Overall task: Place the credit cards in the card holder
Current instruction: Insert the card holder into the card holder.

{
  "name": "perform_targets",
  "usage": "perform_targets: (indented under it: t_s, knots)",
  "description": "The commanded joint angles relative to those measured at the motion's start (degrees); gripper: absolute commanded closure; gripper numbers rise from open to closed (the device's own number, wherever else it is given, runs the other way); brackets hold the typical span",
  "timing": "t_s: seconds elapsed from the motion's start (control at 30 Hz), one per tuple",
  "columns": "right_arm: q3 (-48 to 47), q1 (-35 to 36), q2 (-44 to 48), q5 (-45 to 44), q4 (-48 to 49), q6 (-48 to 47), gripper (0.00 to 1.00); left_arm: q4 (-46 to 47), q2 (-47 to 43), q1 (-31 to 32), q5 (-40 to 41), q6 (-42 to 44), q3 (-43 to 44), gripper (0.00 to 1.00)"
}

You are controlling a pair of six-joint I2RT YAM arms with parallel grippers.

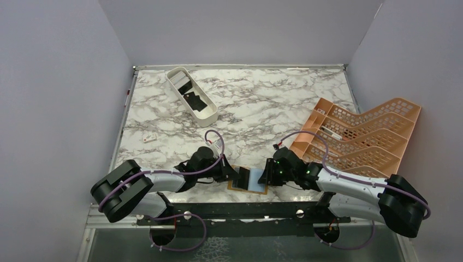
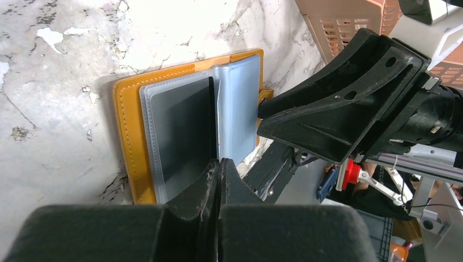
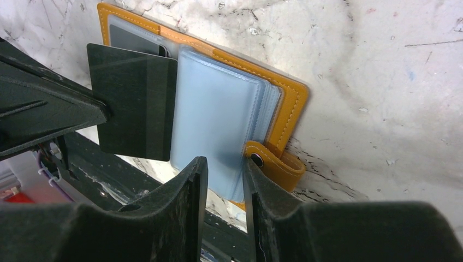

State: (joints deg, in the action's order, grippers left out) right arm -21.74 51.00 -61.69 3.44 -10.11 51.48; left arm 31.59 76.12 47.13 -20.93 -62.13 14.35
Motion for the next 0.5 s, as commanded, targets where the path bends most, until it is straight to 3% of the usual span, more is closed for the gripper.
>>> perform_targets:
  t_s: [0.0,0.47]
  knots:
    - [0.91,0.32,0.51,-2.2,-2.25,0.53,0.66,1.02,-1.08,0.59,1.63,0.09,1.11,1.0]
    - [0.64,0.32,0.59,-2.21,-2.24,0.45,0.66,1.02,-0.17,0.82,1.64,0.4,1.69,1.0]
